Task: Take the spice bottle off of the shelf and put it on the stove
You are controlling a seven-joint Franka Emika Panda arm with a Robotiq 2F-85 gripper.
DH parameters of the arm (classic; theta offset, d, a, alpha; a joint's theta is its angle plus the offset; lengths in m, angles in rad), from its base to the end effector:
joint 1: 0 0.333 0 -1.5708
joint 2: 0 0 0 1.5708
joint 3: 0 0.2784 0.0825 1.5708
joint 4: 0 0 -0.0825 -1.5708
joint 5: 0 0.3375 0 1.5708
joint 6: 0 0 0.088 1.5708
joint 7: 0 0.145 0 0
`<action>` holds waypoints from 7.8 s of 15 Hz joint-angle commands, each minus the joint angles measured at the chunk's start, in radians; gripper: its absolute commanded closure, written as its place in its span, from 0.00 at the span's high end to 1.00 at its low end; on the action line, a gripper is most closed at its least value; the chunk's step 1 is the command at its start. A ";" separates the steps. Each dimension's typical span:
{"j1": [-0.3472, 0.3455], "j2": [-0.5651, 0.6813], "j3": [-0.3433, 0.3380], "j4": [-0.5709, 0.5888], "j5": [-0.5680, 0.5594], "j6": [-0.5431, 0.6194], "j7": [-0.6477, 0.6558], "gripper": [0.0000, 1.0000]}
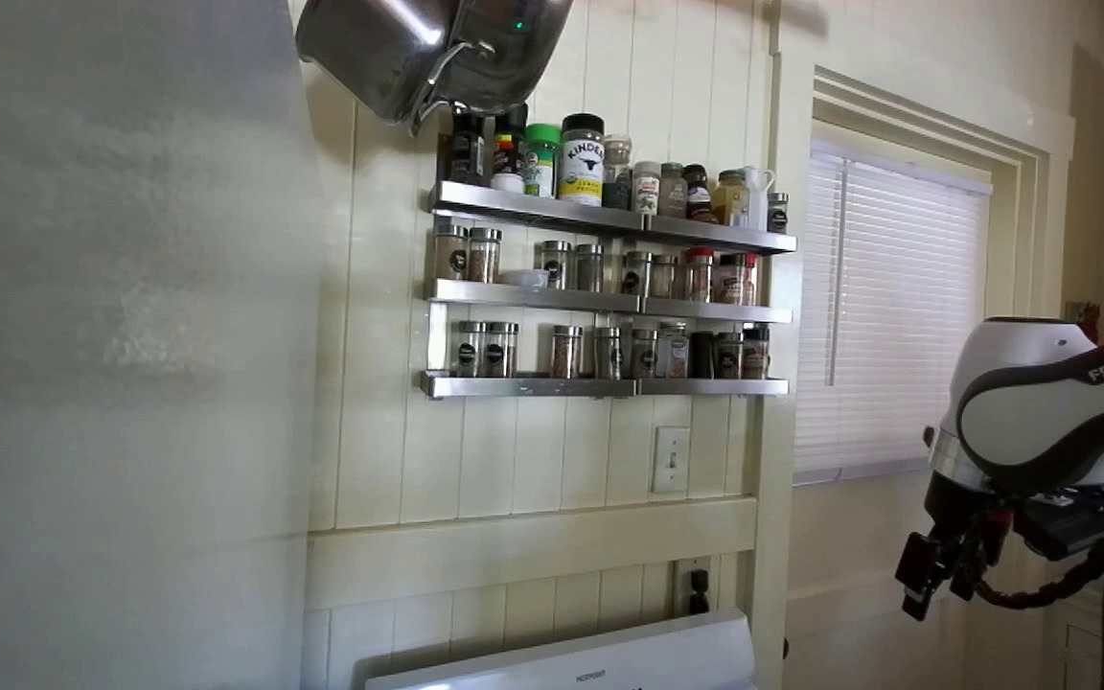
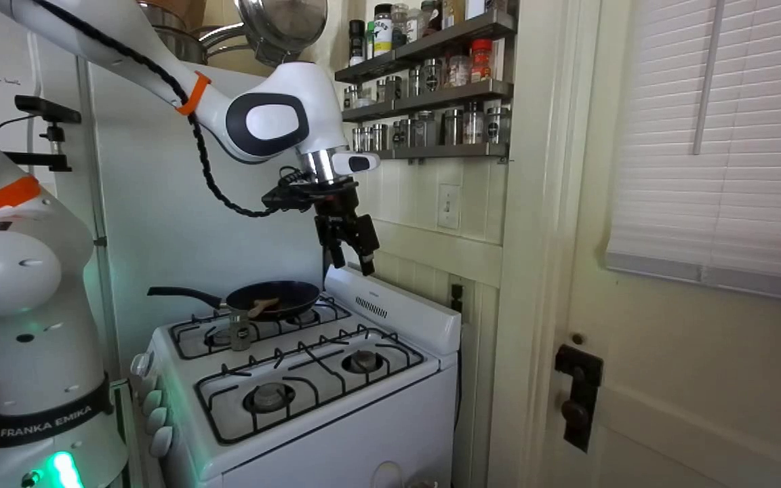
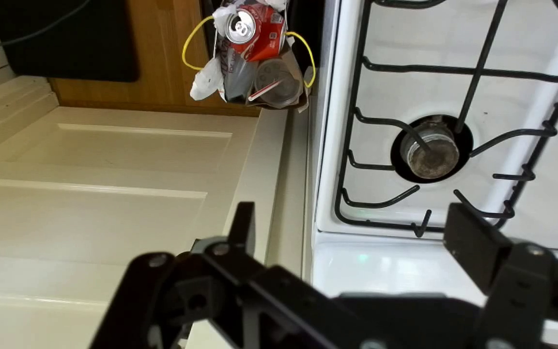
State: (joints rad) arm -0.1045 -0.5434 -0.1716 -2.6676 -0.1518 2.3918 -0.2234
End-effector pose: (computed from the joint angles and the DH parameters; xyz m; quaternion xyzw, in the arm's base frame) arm 0.3664 -0.1046 0.3874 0.9908 0.0285 0.1246 0.0453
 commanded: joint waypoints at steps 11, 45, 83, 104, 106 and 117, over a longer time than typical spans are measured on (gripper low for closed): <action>0.053 0.151 0.087 0.295 0.072 0.103 0.114 1.00; 0.139 0.383 0.175 1.338 0.168 -0.484 0.178 1.00; 0.132 0.723 0.132 1.763 0.198 -0.338 0.167 0.14; 0.187 0.332 0.168 1.382 0.572 -0.319 -0.088 0.14; 0.199 0.269 0.150 1.291 0.695 -0.340 -0.199 0.14; 0.245 0.004 0.045 0.717 0.993 -0.343 -0.665 0.14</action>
State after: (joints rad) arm 0.1245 -0.4288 -0.0963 -1.7573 0.7798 2.0397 -0.7920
